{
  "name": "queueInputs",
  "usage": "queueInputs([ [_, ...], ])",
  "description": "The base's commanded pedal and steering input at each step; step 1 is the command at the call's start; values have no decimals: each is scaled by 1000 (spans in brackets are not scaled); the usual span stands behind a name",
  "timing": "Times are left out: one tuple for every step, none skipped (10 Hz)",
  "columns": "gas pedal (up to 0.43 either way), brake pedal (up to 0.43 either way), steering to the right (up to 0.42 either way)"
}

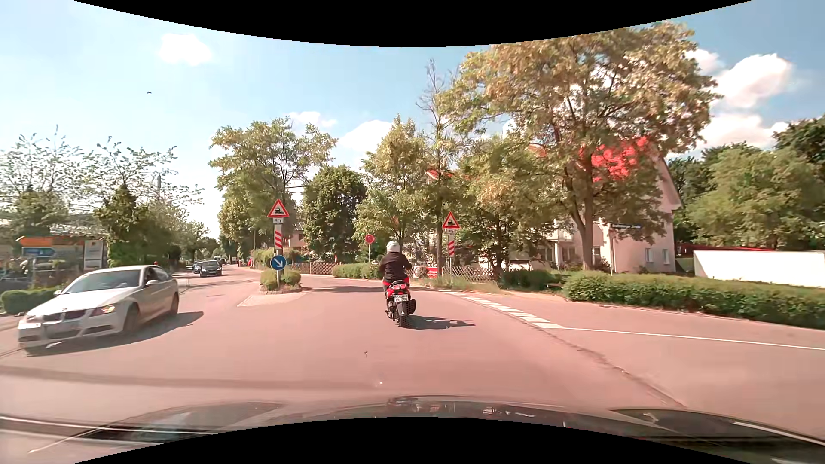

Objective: Follow the waypoints while adhering to traffic rules and regulations

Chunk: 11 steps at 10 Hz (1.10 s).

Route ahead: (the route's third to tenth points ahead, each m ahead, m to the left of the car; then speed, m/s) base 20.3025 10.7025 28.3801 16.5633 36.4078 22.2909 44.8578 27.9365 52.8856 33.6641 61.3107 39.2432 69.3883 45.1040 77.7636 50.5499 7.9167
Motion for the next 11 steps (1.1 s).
queueInputs([
  [130,12,-62],
  [130,12,-64],
  [130,12,-70],
  [130,12,-78],
  [130,12,-86],
  [130,12,-96],
  [130,12,-103],
  [130,12,-106],
  [138,12,-107],
  [138,12,-108],
  [150,12,-108],
])
